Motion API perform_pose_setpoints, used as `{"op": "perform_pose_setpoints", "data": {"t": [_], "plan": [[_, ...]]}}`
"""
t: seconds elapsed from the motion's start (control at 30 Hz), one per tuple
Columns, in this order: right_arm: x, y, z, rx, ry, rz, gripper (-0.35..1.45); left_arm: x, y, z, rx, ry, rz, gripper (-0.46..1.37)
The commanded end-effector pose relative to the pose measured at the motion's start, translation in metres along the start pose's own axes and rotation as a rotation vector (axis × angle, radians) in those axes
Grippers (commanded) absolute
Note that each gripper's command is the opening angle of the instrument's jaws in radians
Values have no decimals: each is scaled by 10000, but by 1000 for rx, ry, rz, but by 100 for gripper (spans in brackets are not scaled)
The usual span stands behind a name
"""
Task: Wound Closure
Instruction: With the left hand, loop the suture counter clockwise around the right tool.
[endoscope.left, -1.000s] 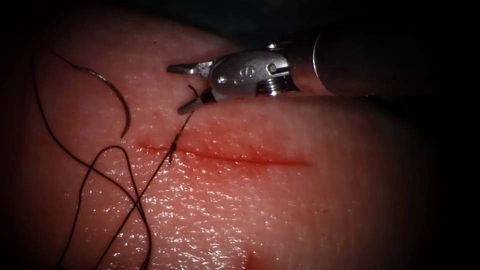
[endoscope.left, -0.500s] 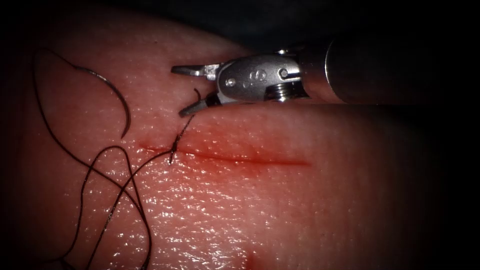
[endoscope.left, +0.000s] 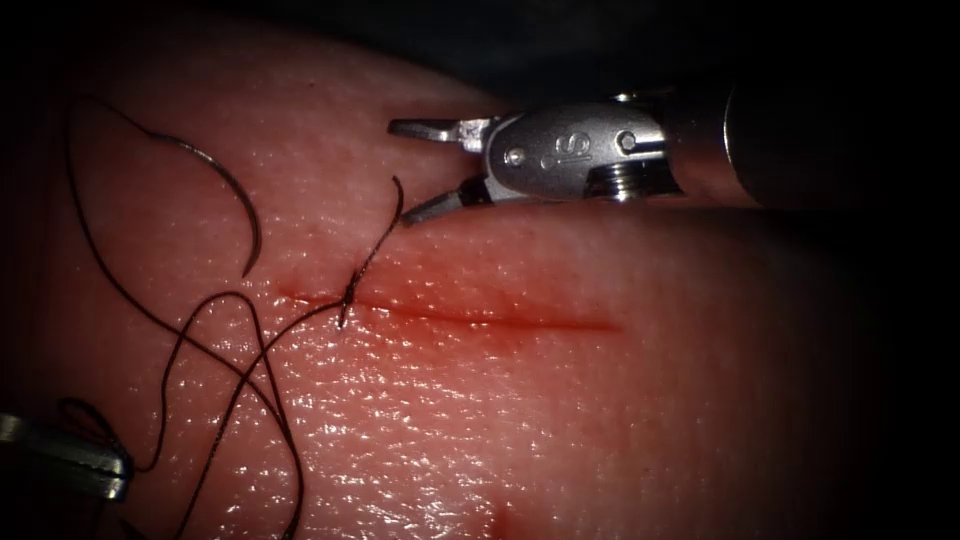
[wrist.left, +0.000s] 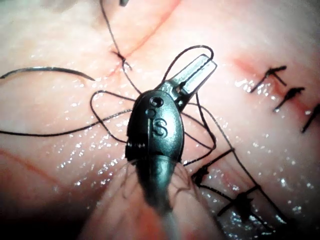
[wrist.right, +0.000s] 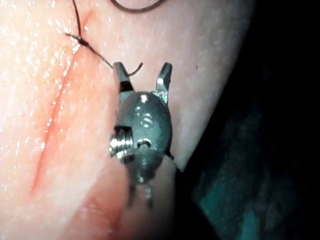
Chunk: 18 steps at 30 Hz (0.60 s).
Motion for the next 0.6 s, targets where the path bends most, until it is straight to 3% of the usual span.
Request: {"op": "perform_pose_setpoints", "data": {"t": [0.03, 0.17, 0.6], "plan": [[0, -2, -1, -6, 2, 5, 93, 0, -6, 3, 12, 10, 8, -35], [0, -7, -4, -16, 10, 15, 88, 11, -36, 14, 53, 40, 16, -35], [11, -21, -8, -53, 69, 74, 59, -9, -92, 31, 92, 39, 8, -35]]}}
